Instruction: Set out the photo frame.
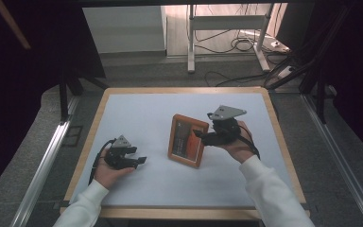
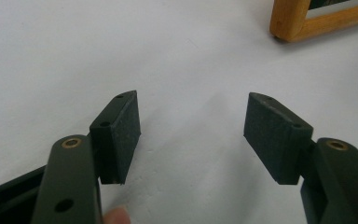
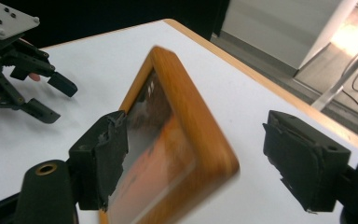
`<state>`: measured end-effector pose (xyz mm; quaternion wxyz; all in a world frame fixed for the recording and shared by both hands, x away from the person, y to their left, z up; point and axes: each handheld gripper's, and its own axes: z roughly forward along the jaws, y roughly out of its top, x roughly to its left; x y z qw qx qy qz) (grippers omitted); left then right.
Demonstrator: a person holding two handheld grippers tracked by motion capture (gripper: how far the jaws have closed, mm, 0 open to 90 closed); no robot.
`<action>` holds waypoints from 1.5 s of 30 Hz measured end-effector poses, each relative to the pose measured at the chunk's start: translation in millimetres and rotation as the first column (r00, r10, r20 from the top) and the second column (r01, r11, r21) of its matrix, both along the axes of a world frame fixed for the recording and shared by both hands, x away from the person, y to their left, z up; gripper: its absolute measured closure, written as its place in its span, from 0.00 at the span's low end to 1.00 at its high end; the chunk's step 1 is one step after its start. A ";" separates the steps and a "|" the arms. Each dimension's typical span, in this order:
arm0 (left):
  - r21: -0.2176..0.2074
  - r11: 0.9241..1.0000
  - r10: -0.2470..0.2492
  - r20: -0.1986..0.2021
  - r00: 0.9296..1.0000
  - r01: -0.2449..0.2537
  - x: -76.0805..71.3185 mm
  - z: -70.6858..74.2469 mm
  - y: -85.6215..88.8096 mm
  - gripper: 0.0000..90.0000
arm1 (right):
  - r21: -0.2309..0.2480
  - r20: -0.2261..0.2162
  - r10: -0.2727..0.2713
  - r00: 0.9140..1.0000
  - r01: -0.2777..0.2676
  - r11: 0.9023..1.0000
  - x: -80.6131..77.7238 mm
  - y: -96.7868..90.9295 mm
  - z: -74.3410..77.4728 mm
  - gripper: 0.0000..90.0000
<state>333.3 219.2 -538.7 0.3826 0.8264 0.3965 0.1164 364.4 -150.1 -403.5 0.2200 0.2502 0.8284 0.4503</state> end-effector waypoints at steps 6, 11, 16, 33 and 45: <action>-0.006 1.000 0.001 -0.003 1.000 -0.001 0.2 0.7 -1.8 0.40 | 0.050 -0.041 -0.037 0.998 0.039 0.998 -20.3 -24.8 -18.0 0.26; 0.008 1.000 -0.010 -0.002 1.000 0.010 0.2 1.2 -1.6 0.40 | 0.065 -0.066 -0.081 0.995 0.085 0.994 -35.9 -37.5 -36.6 0.36; 0.007 1.000 -0.011 0.000 1.000 0.011 0.0 1.3 -2.0 0.39 | 0.081 -0.086 -0.063 0.994 0.070 0.994 -56.1 -40.3 -52.6 0.70; -0.002 1.000 0.006 0.006 1.000 -0.006 -2.9 2.7 -3.0 0.34 | -0.087 -0.166 0.090 0.982 -0.106 0.991 -63.6 10.5 -102.6 1.00; -0.004 1.000 0.006 0.007 1.000 -0.006 -3.1 2.7 -2.9 0.31 | -0.136 -0.188 0.081 0.979 -0.108 0.985 -52.4 18.8 -117.0 1.00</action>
